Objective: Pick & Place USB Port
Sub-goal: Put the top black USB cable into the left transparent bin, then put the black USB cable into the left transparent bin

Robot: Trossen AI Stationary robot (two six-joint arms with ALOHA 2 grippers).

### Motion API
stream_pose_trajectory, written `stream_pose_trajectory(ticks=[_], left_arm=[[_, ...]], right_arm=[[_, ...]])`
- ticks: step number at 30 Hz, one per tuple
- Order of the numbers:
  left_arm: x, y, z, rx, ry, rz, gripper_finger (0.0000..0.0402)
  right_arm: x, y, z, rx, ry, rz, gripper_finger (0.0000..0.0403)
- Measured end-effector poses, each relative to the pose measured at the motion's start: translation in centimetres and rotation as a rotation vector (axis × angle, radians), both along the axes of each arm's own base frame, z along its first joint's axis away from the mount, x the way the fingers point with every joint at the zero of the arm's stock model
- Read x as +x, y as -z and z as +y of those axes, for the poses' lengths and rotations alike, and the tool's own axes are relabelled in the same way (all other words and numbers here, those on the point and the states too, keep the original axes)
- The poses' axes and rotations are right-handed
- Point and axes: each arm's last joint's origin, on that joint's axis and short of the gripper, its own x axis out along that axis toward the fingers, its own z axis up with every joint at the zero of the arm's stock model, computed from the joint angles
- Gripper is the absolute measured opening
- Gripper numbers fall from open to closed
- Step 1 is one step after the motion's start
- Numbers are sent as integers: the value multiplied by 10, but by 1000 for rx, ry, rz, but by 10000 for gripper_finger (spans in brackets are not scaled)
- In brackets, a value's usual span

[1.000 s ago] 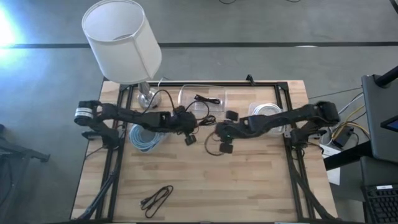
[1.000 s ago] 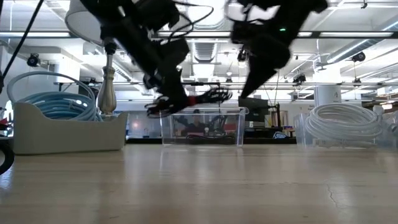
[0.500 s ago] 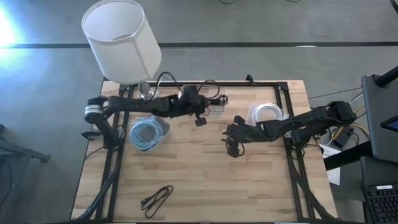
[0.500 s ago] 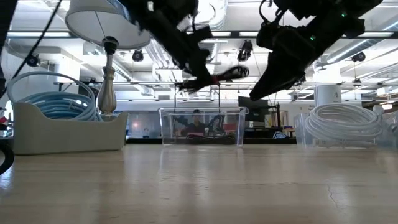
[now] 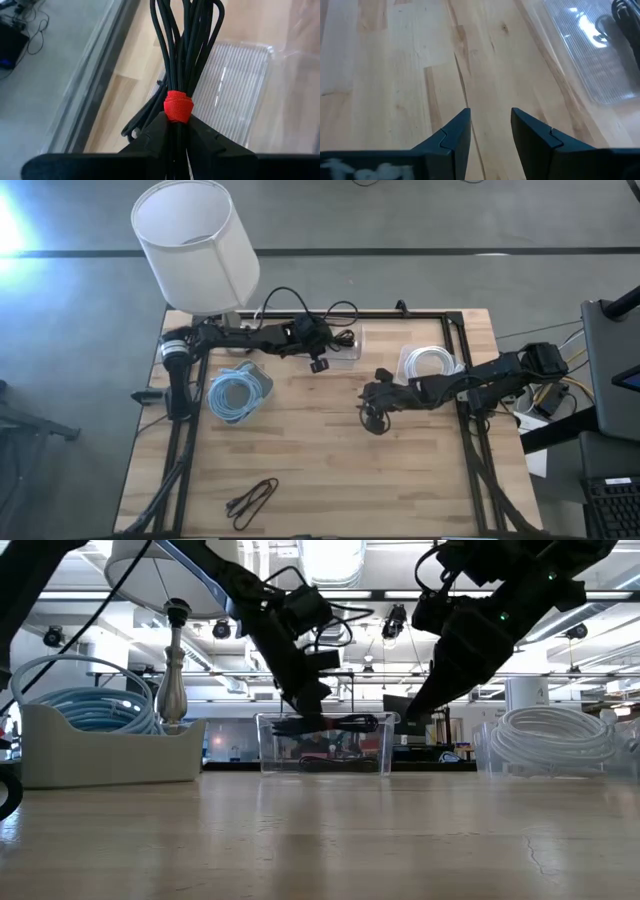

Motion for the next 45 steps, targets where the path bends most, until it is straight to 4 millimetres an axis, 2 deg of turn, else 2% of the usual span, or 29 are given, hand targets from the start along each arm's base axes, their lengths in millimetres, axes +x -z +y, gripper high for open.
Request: stream_pose_trajectory(ticks=[20, 23, 26, 31, 36, 41, 45], left_arm=[[-2, -9, -2, 7, 0, -22, 156], [1, -17, -6, 13, 11, -30, 161], [3, -35, -14, 12, 34, -30, 162], [-3, -65, -40, -18, 82, 5, 155], [-21, -87, -75, -101, 103, 13, 148], [-43, -93, -116, -258, 106, -25, 144], [-63, -88, -152, -369, 87, -56, 144]], right_arm=[[0, 0, 0, 16, 15, -5, 136], [0, 0, 0, 16, 14, -5, 135], [0, 0, 0, 16, 15, -4, 132], [0, 0, 0, 17, 13, -2, 135], [0, 0, 0, 17, 13, 1, 135], [-1, 1, 0, 17, 13, 3, 133], [-1, 1, 0, 17, 13, 3, 132]])
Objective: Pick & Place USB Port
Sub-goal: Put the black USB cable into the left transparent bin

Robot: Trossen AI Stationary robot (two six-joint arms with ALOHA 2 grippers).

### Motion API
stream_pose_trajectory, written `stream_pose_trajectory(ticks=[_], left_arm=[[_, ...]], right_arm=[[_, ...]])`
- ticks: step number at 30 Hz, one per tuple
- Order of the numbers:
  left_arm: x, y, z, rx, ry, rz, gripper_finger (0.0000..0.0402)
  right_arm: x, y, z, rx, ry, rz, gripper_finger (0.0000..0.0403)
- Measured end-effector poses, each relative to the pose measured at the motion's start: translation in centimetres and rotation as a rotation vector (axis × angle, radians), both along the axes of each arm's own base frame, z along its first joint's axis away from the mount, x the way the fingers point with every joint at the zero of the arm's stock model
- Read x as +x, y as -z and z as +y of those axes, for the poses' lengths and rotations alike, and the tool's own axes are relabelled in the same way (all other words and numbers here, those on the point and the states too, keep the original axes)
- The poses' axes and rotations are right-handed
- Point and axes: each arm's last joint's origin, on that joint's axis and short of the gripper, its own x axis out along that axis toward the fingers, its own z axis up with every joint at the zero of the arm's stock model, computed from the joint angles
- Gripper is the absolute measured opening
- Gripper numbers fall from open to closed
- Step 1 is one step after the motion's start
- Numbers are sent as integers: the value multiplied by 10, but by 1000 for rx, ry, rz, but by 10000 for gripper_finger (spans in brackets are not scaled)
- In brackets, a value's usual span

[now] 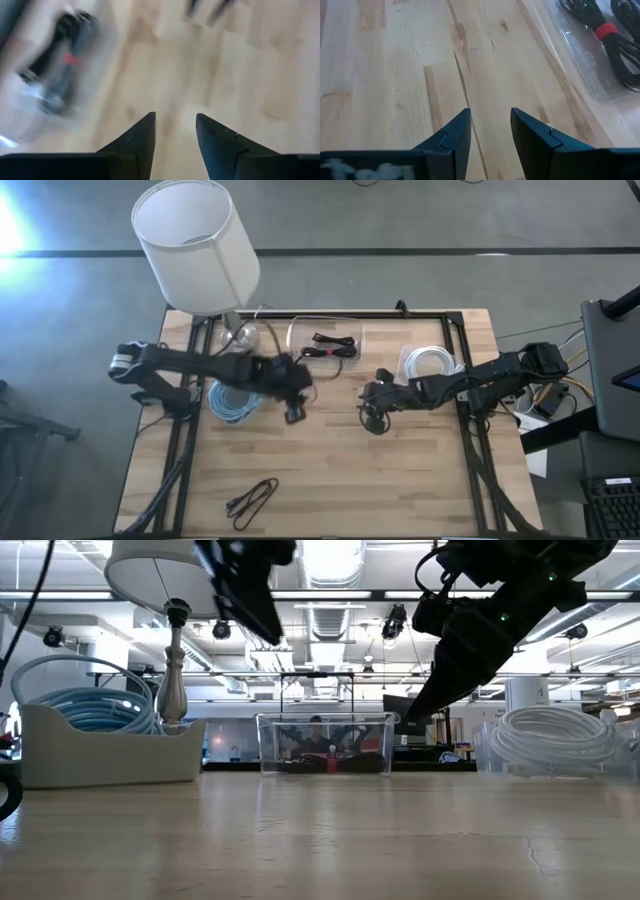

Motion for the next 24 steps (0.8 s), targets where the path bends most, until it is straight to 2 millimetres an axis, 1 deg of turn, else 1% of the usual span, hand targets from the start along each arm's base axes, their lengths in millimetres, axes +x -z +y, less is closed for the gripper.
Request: stream_pose_trajectory(ticks=[7, 10, 13, 17, 21, 24], left_arm=[[-28, 12, -59, -179, -31, -1, 142], [-38, 19, -84, -236, 31, 31, 142], [-48, 29, -105, -297, 21, 65, 142], [-63, 44, -126, -389, -30, 133, 142], [-74, 60, -139, -518, -127, 183, 142], [-78, 70, -150, -613, -147, 174, 141]], right_arm=[[0, 0, 0, -3, -2, 1, 137], [0, 0, 0, -19, -16, -1, 135], [2, -2, -1, -49, -42, -19, 132], [8, -9, -2, -101, -83, -84, 134], [16, -20, -4, -170, -129, -157, 133], [21, -29, -6, -222, -157, -184, 130]])
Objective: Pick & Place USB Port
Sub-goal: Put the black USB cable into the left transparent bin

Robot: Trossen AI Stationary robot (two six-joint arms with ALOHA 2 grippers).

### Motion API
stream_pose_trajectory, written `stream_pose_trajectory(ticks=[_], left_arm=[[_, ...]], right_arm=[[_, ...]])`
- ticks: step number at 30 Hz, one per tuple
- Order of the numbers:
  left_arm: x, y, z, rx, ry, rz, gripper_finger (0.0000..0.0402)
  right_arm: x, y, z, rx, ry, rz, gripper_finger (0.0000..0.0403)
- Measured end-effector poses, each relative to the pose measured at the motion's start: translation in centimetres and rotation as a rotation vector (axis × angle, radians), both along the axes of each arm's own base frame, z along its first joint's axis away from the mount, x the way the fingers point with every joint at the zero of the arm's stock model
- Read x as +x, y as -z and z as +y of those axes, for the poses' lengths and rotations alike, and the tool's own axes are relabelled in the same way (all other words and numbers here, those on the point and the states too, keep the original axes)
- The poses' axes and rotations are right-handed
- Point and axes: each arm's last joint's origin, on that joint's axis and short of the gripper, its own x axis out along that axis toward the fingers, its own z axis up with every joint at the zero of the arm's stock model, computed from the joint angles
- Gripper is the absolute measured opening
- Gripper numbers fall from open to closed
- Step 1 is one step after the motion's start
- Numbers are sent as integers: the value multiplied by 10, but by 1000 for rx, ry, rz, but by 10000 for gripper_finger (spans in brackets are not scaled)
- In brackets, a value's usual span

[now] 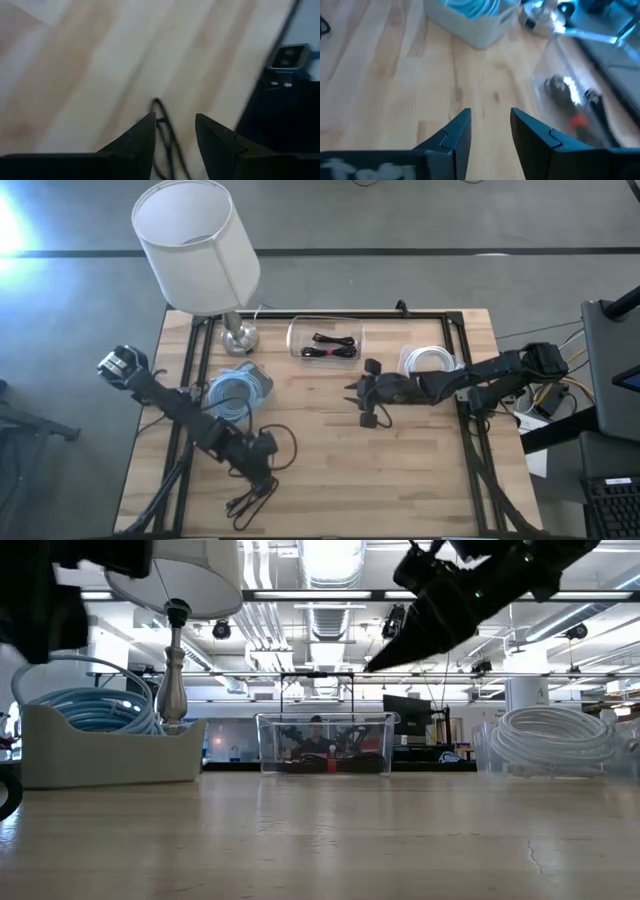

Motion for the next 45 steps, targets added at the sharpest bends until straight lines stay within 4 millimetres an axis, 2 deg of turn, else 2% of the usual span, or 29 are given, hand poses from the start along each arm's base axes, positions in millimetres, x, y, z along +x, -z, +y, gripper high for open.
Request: stream_pose_trajectory(ticks=[4, 8, 23, 33, 38, 41, 45], left_arm=[[-7, 15, -17, -74, 3, -33, 139], [-12, 32, -28, -59, 3, 2, 139], [-7, 76, -37, 42, 12, 121, 132], [-6, 76, -38, 61, 35, 136, 110], [-5, 80, -37, 108, 80, 127, 62], [-1, 77, -33, 196, 70, 51, 19], [10, 64, -21, 365, 10, -100, 19]], right_arm=[[6, -12, -5, -41, -6, -30, 131], [11, -22, -11, -71, -6, -55, 134], [18, -40, -16, -114, -8, -98, 136], [18, -40, -16, -109, -8, -96, 130], [18, -38, -16, -105, -7, -86, 134], [18, -38, -16, -102, -8, -85, 133], [18, -38, -16, -93, -23, -85, 128]])
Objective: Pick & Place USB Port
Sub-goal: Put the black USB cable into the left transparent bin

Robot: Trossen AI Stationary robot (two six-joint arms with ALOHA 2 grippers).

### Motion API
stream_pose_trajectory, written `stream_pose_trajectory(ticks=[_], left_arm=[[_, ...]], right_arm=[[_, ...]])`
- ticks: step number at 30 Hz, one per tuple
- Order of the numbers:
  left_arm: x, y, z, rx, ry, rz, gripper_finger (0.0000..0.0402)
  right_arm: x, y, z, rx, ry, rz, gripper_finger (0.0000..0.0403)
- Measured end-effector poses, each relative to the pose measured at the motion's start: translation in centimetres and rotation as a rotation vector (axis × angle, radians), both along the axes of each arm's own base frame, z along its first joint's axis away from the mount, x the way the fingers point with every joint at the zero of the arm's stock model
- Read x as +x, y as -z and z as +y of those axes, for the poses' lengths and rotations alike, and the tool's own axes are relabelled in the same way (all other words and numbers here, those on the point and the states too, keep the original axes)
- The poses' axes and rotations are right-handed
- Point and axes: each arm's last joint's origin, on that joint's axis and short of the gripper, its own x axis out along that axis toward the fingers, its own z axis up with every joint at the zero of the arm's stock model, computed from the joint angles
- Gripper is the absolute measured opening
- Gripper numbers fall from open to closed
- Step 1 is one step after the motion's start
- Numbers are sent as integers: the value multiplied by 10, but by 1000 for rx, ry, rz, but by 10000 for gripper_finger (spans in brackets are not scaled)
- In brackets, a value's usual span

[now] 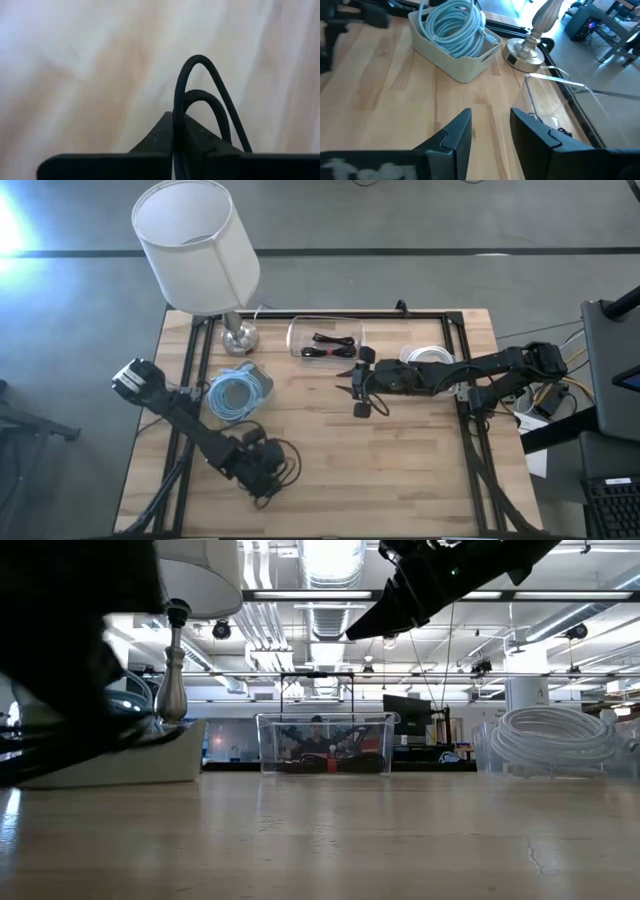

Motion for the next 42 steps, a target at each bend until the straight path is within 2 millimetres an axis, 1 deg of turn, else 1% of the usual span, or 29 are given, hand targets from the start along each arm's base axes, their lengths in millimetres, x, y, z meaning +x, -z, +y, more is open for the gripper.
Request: stream_pose_trajectory(ticks=[5, 11, 15, 19, 21, 24, 28, 32, 35, 39, 42], left_arm=[[23, -27, 24, 178, -17, -133, 21], [56, -62, 61, 383, 70, -173, 17], [72, -79, 93, 494, 105, -137, 24], [85, -96, 126, 560, 78, -127, 23], [90, -104, 144, 595, 64, -121, 20], [95, -118, 171, 660, 52, -109, 19], [98, -135, 210, 728, 37, -86, 22], [97, -145, 249, 702, 101, -118, 19], [97, -154, 276, 738, 88, -190, 18], [95, -165, 303, 841, 81, -276, 18], [96, -165, 316, 895, 115, -362, 18]], right_arm=[[0, 0, 0, 3, -7, 1, 130], [-1, 3, 0, 7, -5, 24, 125], [-7, 11, 0, 31, 10, 127, 121], [-19, 18, 0, 77, 47, 271, 123], [-25, 17, 0, 99, 66, 308, 125], [-33, 15, 0, 132, 94, 330, 127], [-40, 11, 0, 170, 121, 310, 125], [-47, 17, 0, 185, 136, 317, 120], [-50, 25, -1, 198, 150, 339, 117], [-53, 33, -1, 201, 156, 365, 116], [-52, 32, -1, 212, 161, 346, 119]])
